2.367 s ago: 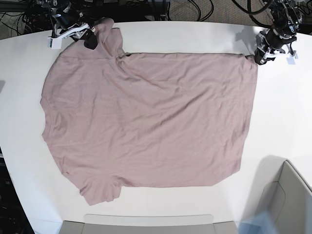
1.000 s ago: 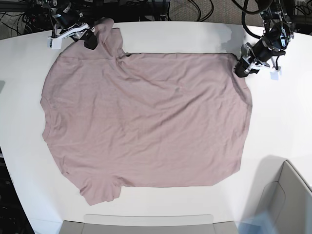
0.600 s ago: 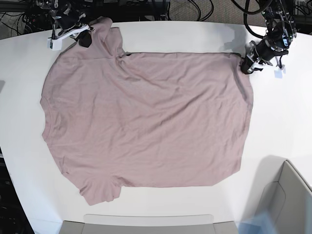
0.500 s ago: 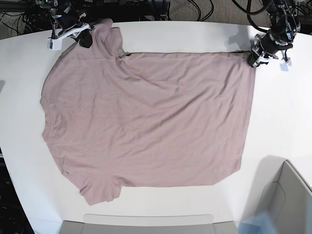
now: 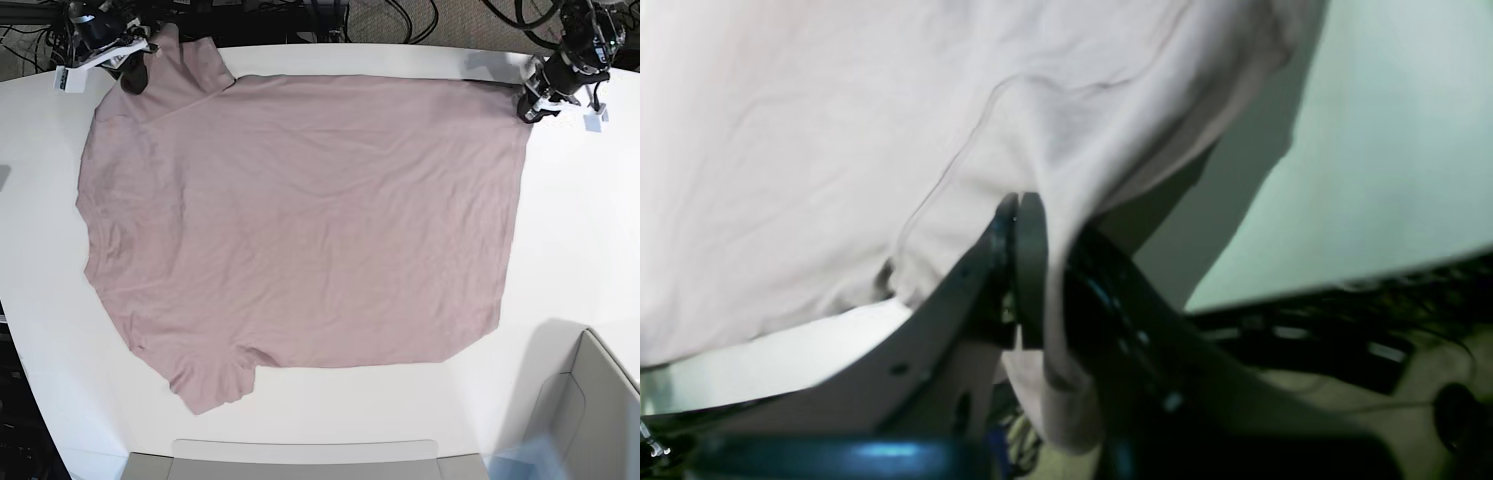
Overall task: Fold the T-shirt properly
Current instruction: 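Grasp the shoulder edges with both grippers and pull them taut, then fold the shoulder edge over toward the hem with both grippers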
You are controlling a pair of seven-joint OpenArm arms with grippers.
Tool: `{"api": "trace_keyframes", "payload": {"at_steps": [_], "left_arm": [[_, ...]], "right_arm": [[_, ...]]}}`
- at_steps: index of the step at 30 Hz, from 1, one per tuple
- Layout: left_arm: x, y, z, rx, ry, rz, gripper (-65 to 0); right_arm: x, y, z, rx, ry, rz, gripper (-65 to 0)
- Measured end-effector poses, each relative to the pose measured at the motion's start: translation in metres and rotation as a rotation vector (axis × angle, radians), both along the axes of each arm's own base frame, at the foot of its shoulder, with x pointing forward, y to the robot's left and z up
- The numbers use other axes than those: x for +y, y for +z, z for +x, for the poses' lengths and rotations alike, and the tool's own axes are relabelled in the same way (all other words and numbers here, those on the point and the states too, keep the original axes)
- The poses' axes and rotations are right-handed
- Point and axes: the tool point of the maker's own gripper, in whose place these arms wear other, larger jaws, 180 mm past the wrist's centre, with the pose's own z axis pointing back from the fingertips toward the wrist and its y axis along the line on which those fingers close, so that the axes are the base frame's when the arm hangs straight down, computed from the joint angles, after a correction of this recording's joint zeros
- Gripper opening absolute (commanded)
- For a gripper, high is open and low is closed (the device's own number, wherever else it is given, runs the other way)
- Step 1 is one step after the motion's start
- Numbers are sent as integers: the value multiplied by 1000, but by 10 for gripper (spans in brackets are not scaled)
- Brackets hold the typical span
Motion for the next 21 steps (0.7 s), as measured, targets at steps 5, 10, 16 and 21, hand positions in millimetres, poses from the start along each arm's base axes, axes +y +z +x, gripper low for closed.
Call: {"api": "trace_keyframes", "payload": {"at_steps": [5, 10, 16, 21], "left_arm": [[-2, 7, 2, -14, -11, 13, -650], [-3, 8, 7, -26, -11, 11, -650], [-9, 18, 37, -99, 46, -32, -650], [-8, 15, 49, -76, 154, -76, -650]], "right_arm": [[-9, 5, 4, -18, -16, -21, -650], [-9, 12, 25, -72, -6, -29, -650], [-16, 21, 60, -134, 56, -185, -650], [-7, 20, 80, -113, 102, -202, -650]]}}
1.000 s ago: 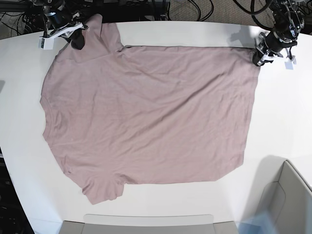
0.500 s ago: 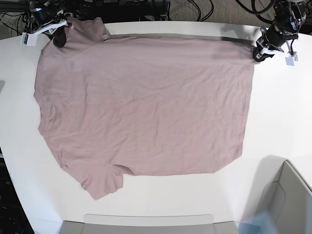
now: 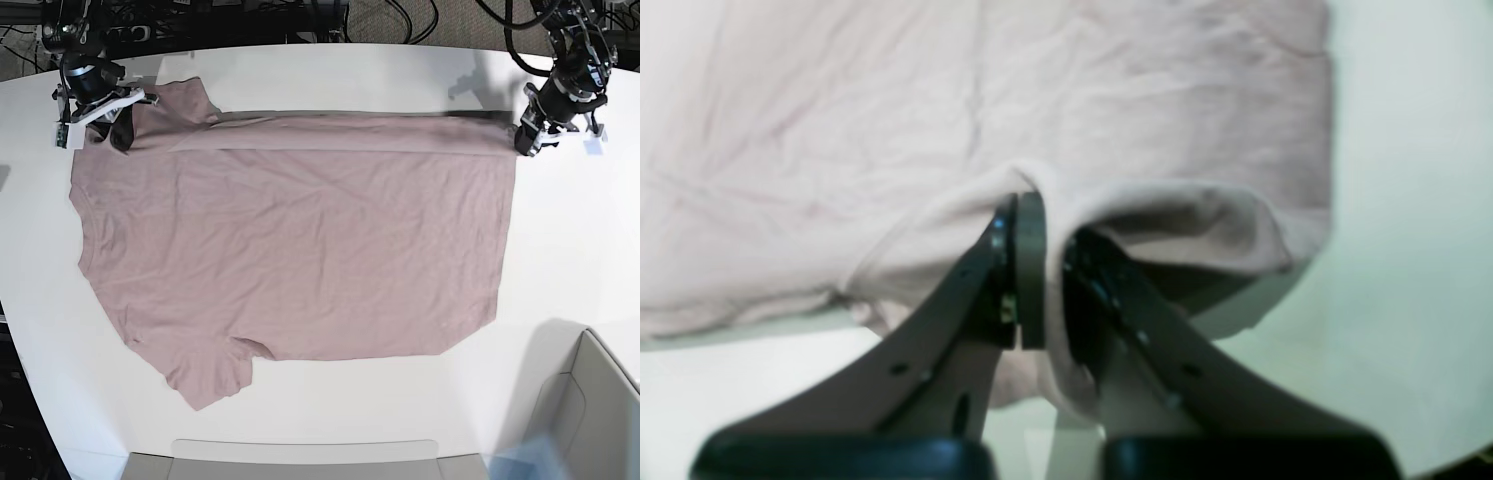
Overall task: Fold the T-shirt properly
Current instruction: 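Fold the shoulder edge over toward the hem with both grippers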
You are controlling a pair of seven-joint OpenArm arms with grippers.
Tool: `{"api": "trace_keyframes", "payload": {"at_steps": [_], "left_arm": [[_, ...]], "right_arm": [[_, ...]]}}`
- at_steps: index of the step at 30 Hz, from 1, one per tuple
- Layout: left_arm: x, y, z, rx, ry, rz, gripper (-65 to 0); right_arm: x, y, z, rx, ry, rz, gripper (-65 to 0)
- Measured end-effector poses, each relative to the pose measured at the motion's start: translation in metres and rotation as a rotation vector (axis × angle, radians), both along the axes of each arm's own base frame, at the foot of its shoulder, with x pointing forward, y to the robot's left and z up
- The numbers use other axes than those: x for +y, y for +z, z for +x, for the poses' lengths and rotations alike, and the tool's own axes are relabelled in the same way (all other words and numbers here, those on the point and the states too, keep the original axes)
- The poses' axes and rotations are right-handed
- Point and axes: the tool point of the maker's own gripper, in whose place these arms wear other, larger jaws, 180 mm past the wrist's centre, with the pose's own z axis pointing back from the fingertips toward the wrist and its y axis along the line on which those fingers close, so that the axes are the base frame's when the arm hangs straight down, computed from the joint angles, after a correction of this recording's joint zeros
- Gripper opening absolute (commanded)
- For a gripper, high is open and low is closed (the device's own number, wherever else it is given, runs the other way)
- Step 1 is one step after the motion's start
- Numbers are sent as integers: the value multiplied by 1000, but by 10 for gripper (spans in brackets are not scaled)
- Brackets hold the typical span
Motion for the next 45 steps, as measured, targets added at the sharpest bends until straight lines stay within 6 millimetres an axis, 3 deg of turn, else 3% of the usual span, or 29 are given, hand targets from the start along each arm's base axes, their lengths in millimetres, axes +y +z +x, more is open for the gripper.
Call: {"api": "trace_keyframes", "payload": {"at_steps": [4, 7, 13, 19, 24, 27, 33, 40, 45], "left_arm": [[1, 12, 23, -55, 14, -6, -650], [3, 17, 33, -71, 34, -15, -650], [15, -1, 44, -12, 75, 7, -650], [20, 2, 56, -18, 76, 40, -650], [13, 8, 71, -35, 41, 58, -650], [3, 6, 80, -22, -1, 95, -650], [4, 4, 91, -10, -13, 140, -650], [5, -12, 101, 23, 7, 88, -650], [4, -10, 108, 14, 8, 80, -650]], "right_arm": [[-2, 7, 20, -21, 8, -8, -650], [-6, -1, 33, 0, 0, 7, -650], [-4, -25, 45, 74, 45, 9, -650], [-8, -38, 56, 99, 37, 25, -650], [-9, -31, 72, 69, 37, 23, -650], [0, -32, 80, 71, 81, -34, -650], [14, -28, 99, 52, 137, -104, -650], [-1, -40, 119, 79, 95, -90, -650], [-8, -45, 134, 89, 70, -73, -650]]}}
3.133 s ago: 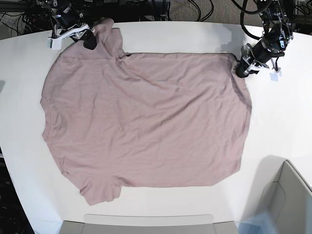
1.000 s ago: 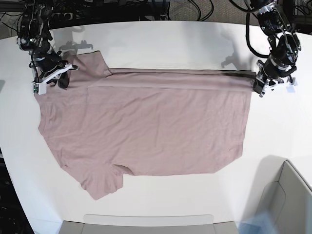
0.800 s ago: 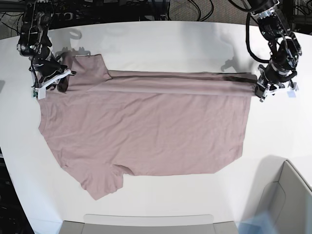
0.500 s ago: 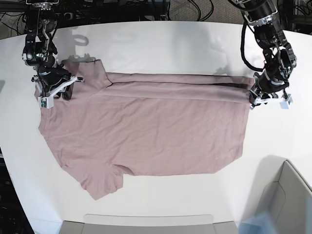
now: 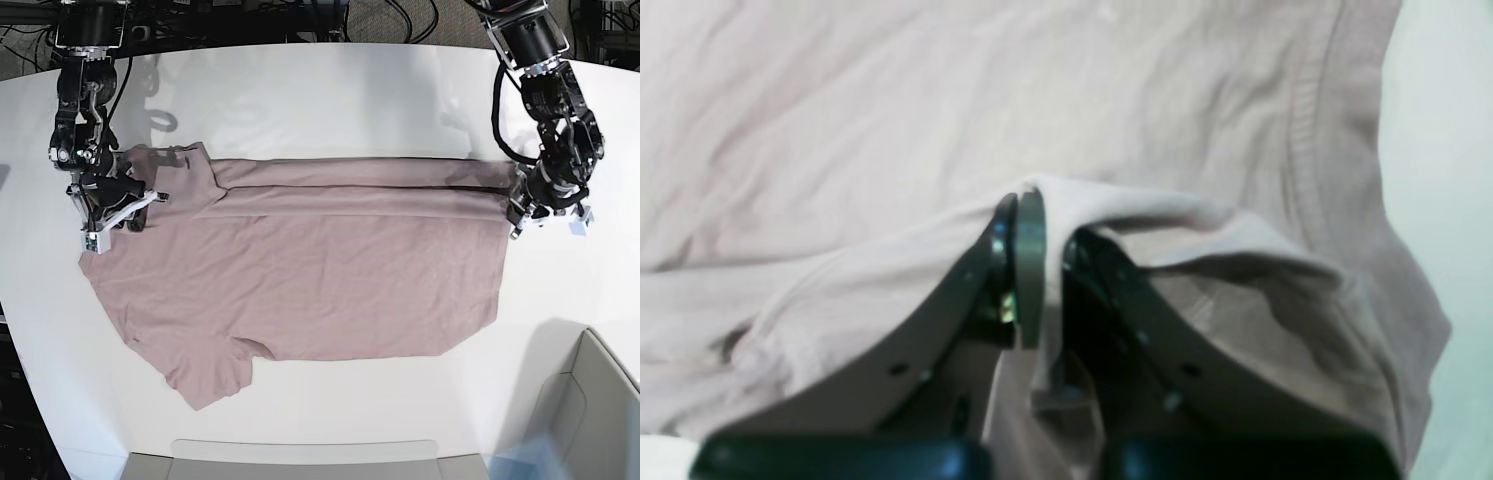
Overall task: Fold the T-shirt properly
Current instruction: 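Fold the shoulder edge over toward the hem with both grippers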
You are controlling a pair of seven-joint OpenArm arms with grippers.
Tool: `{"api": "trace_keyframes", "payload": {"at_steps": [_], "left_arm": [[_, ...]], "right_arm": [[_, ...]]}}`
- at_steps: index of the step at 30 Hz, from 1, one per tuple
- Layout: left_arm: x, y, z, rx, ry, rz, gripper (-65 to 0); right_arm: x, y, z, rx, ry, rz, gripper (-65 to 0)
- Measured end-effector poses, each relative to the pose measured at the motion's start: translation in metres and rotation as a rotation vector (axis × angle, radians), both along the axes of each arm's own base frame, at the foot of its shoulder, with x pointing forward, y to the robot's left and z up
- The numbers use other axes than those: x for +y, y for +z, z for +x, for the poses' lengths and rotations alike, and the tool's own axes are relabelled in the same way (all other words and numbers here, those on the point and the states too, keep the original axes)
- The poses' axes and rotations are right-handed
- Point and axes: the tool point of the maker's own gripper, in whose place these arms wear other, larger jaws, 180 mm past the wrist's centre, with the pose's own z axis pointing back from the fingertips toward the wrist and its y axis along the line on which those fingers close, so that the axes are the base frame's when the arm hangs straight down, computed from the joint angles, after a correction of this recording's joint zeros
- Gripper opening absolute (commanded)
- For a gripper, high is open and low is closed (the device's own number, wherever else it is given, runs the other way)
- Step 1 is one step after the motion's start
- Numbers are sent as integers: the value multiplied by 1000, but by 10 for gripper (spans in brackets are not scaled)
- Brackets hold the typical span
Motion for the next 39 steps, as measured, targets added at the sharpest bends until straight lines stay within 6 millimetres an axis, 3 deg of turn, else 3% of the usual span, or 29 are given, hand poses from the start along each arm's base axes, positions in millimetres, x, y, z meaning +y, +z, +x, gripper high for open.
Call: {"api": "trace_keyframes", "payload": {"at_steps": [7, 19, 25, 26, 29, 32, 36, 39], "left_arm": [[0, 7, 10, -24, 0, 0, -650], [-1, -5, 28, 1, 19, -60, -650], [-2, 0, 39, -14, 22, -72, -650], [-2, 0, 39, -15, 22, -73, -650], [-1, -2, 37, -6, 29, -74, -643], [-1, -4, 35, -2, 29, -74, -550], [3, -2, 35, -7, 39, -66, -553], [12, 5, 35, -17, 38, -41, -555]], "right_arm": [[0, 12, 19, -36, -1, 3, -650], [2, -26, 29, -2, -11, 16, -650], [-4, -28, 30, -22, -20, 8, -650], [-4, -28, 30, -22, -20, 7, -626], [-5, -27, 30, -24, -20, 4, -474], [-9, -22, 34, -35, -25, -2, -364], [-13, 7, 44, -105, -9, -36, -351], [-5, 30, 53, -169, 15, -39, -351]]}}
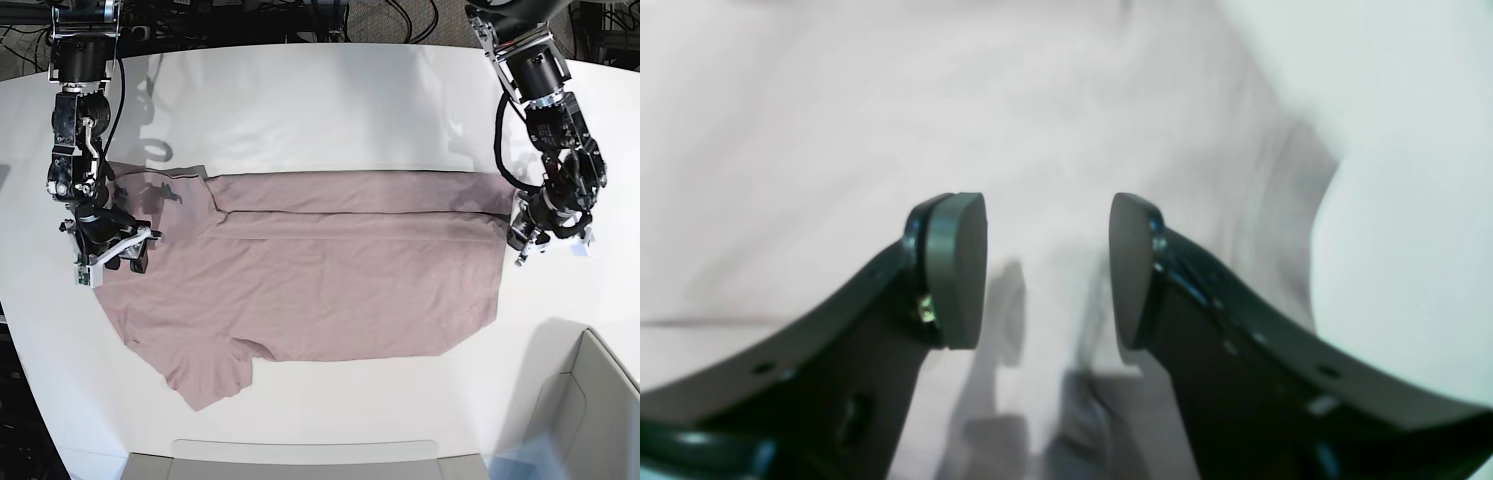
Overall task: Fold the T-shirt properly
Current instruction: 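Fold the shoulder edge over toward the hem with both grippers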
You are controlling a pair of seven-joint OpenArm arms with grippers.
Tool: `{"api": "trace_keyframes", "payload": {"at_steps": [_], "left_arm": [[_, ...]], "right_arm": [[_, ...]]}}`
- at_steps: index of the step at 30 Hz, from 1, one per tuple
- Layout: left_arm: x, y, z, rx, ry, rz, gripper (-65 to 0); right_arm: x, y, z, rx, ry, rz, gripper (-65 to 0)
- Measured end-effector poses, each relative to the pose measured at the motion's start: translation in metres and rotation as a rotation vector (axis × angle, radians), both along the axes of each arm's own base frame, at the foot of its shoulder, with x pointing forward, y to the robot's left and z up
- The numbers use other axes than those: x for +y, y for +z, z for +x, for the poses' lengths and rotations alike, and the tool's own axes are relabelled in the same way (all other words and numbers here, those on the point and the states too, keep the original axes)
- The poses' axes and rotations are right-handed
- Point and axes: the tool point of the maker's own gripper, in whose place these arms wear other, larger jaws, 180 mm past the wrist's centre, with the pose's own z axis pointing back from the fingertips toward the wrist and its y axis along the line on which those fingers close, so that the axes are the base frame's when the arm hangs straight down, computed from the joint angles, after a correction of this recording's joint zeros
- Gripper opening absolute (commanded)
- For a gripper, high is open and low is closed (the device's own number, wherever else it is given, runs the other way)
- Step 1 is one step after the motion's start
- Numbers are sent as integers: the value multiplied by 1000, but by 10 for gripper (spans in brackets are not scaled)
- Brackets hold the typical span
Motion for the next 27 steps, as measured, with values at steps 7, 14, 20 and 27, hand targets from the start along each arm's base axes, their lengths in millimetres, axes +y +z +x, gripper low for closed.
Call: {"api": "trace_keyframes", "payload": {"at_steps": [7, 14, 20, 27], "left_arm": [[8, 26, -2, -60, -8, 72, -562], [-32, 46, -20, -104, -149, 159, -650], [-104, 21, -25, -50, -356, 115, -650], [-98, -29, -44, 101, -344, 75, -650]], "right_arm": [[7, 15, 2, -37, 23, -6, -352], [-4, 6, -48, 55, -10, -13, -432], [-13, -26, -78, 166, -29, -11, -620], [-42, -57, -79, 267, -64, -42, -627]]}}
